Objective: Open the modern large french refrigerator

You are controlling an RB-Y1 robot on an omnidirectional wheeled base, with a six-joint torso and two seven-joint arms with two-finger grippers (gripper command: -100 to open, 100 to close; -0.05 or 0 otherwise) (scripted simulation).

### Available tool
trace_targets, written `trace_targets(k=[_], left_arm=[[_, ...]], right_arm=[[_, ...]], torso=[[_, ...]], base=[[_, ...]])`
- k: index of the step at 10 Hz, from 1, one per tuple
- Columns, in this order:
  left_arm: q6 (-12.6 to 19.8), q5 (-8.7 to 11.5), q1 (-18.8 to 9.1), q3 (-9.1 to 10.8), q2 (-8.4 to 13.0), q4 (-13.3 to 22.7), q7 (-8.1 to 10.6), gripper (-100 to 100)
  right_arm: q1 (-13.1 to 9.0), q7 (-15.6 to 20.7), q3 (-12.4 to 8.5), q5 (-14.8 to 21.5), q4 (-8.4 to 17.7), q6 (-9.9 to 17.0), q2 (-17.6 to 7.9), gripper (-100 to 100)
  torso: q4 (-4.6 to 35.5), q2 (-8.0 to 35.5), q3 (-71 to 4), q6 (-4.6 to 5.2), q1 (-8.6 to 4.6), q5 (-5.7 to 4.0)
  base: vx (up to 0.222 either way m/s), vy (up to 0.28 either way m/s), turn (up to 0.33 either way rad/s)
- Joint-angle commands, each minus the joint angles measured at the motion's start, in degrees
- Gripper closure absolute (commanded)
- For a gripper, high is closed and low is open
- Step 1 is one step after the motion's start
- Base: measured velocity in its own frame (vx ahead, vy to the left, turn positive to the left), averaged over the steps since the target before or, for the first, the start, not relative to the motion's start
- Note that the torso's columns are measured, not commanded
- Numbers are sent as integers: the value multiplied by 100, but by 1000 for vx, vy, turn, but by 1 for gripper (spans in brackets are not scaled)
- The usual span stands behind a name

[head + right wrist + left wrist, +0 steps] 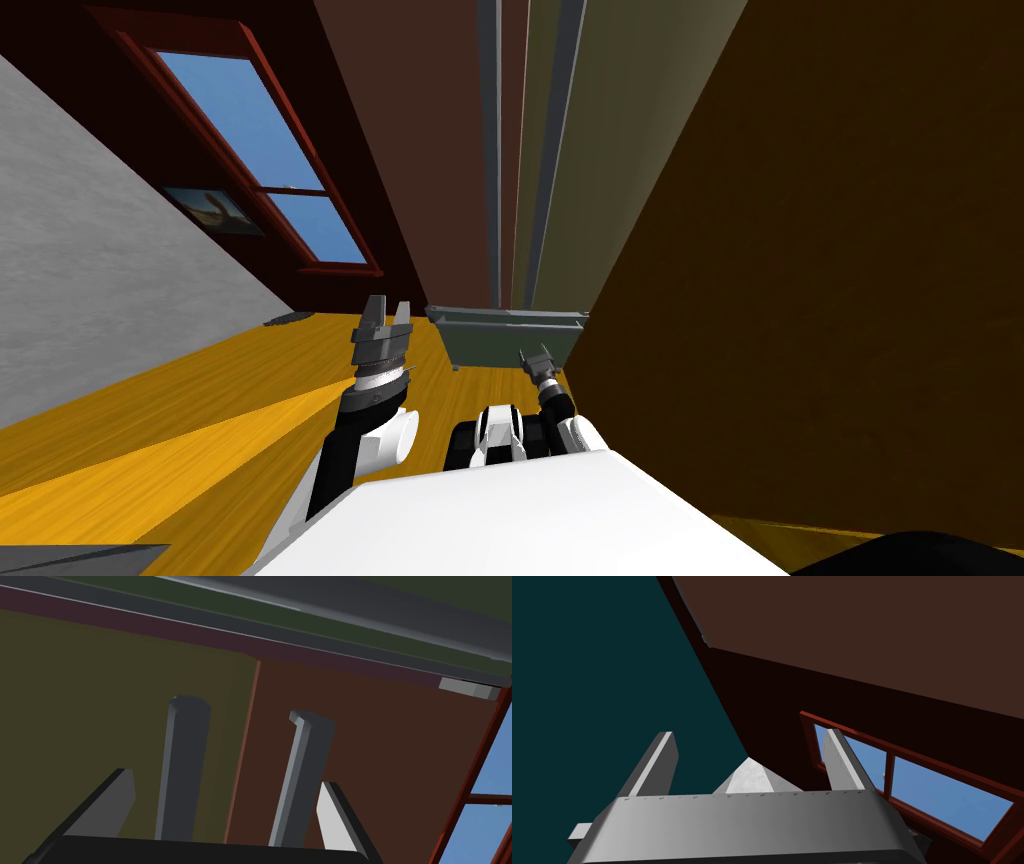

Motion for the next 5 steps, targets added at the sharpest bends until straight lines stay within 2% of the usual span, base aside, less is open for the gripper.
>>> trace_targets(k=[1,2,3,4,5], left_arm=[[0,0,0,0,0,0,0,0],[0,0,1,0,0,0,0,0],[0,0,0,0,0,0,0,0],[0,0,0,0,0,0,0,0],[0,0,0,0,0,0,0,0]], right_arm=[[-109,393,207,460,182,389,35,-100],[-109,398,207,583,182,389,35,-100],[-160,577,291,779,265,551,60,-100],[-160,577,291,830,265,551,60,-100],[-212,753,370,1059,345,707,91,-100]], torso=[[0,-1,0,0,1,-1],[-3,-15,-8,-1,9,2],[-2,-5,-4,1,2,1],[1,3,2,0,4,0],[3,10,7,0,1,0]], base=[[123,54,40],[101,36,9],[85,39,23],[66,33,12],[83,29,30]])
